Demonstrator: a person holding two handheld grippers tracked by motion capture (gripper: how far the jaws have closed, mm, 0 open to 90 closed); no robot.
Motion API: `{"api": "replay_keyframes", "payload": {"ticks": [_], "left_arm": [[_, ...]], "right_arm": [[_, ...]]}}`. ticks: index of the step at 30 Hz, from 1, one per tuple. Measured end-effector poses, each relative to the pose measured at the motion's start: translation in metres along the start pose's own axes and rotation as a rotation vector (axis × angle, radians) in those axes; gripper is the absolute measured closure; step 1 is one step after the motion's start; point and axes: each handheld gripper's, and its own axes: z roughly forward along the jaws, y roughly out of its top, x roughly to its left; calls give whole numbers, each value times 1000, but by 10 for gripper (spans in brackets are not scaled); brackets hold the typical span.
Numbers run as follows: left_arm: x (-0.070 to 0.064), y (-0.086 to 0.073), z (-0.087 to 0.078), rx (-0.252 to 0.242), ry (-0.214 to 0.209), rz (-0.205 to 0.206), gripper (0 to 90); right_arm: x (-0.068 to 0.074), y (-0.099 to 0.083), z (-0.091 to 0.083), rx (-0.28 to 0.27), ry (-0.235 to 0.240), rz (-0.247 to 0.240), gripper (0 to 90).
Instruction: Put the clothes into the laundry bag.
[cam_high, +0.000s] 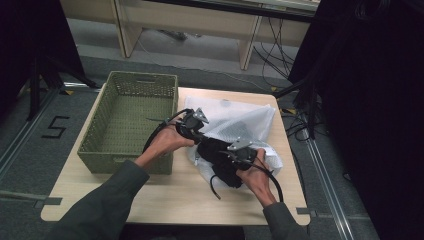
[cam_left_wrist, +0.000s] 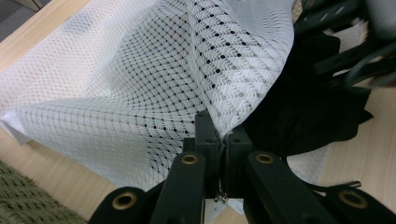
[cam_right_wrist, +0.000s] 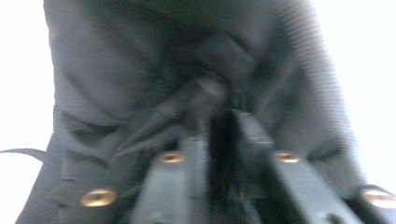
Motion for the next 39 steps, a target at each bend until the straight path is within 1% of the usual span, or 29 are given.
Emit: {"api": "replay_keyframes", "payload": {"ticks": [1,2,4,5,7,9,10,12,13,16,18,19,21,23,24,25,26,27,28,29,30,31,32,33,34,36,37,38,39], "left_arm": [[0,0,0,0,0,0,872],[1,0,0,8,-2,8,871],[0,1,0,10,1,4,870],[0,1,1,10,-1,2,868],[-1,1,2,0,2,-13,867],[-1,1,2,1,2,-18,866],[0,1,2,0,4,-12,866],[0,1,2,-1,3,-15,866],[0,1,1,0,5,-22,865],[0,1,1,2,6,-11,865],[1,1,0,15,5,-1,864],[1,1,1,10,6,-8,864],[0,1,1,7,5,-7,863],[0,1,1,9,5,-11,863],[0,1,1,9,5,-10,863],[0,1,1,10,5,-18,865],[0,1,1,13,5,-10,865],[0,1,1,13,5,-10,865],[0,1,2,14,4,-7,865],[0,1,2,13,4,-8,866],[0,1,0,24,2,9,867],[0,1,0,24,2,9,868],[-1,1,-1,26,3,18,868],[-1,1,-1,26,3,18,868],[-3,1,-1,19,3,-1,869],[-2,1,-2,20,4,13,870],[-2,1,-3,18,3,11,871],[-2,1,-3,15,3,9,872],[-2,1,-3,15,3,9,873]], "right_arm": [[0,0,0,0,0,0,675],[-4,2,-16,-63,36,52,577],[-4,3,-24,-87,41,54,538],[-4,3,-38,-125,77,48,485],[-1,1,-49,-140,114,78,445],[0,0,-53,-153,122,68,441],[9,-3,-62,-167,156,69,410],[13,-5,-65,-156,181,66,400],[23,-10,-70,-138,237,52,391],[34,-16,-69,-113,266,39,377],[47,-25,-65,-59,286,4,364],[54,-30,-58,-35,305,-7,340],[65,-40,-36,49,311,-71,278],[65,-42,-30,63,309,-100,239],[66,-44,-20,84,302,-123,248],[65,-45,-13,78,302,-146,328],[64,-43,-13,68,278,-145,505],[64,-43,-13,68,278,-145,505],[59,-41,-12,55,264,-174,592],[56,-40,-11,50,288,-147,722],[50,-35,-12,35,270,-158,828],[50,-35,-12,35,270,-158,828],[42,-26,-19,-30,249,-138,845],[42,-26,-19,-30,249,-138,845],[31,-14,-27,-76,213,-85,851],[15,-2,-29,-128,162,-37,854],[6,4,-27,-159,124,-47,856],[1,9,-23,-155,77,-44,857],[1,9,-23,-155,77,-44,857]]}}
